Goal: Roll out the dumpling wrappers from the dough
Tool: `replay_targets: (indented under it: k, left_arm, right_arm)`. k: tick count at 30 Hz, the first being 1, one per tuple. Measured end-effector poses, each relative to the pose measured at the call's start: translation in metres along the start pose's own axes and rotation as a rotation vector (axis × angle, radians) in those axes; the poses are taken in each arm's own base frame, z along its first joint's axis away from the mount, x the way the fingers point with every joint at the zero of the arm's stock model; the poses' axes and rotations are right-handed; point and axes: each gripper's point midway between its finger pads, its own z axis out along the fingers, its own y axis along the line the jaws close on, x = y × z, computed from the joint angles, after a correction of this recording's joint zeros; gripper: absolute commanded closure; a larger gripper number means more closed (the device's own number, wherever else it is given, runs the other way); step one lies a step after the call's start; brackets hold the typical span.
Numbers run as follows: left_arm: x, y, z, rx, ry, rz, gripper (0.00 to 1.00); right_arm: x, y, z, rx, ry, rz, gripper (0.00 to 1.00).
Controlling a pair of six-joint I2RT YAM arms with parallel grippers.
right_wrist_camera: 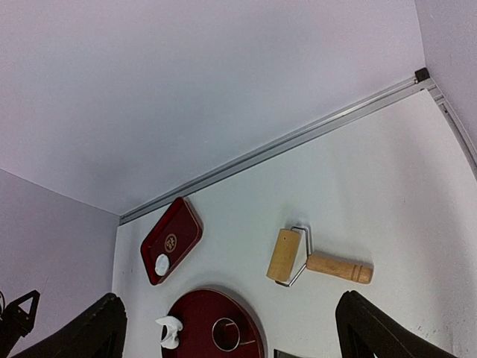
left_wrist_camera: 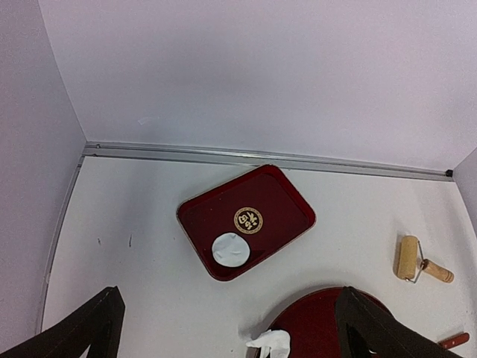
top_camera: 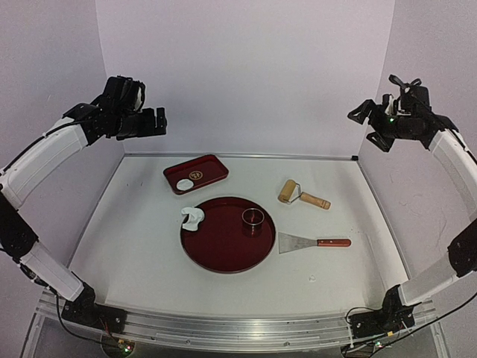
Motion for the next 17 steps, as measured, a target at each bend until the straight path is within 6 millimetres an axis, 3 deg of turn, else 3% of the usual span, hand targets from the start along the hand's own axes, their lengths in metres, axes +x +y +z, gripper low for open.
replay_targets:
  k: [4,17]
  left_arm:
    - [0.004,0.001,0.002,-0.004,0.009,0.000,0.00]
    - [0.005,0.001,0.002,-0.004,0.010,-0.006,0.00]
  right_arm:
    - [0.008,-0.006,0.005,0.007,0.023,0.007,0.02]
    - [0.009,0.005,0.005,-0.051,0.038,-0.011,0.02]
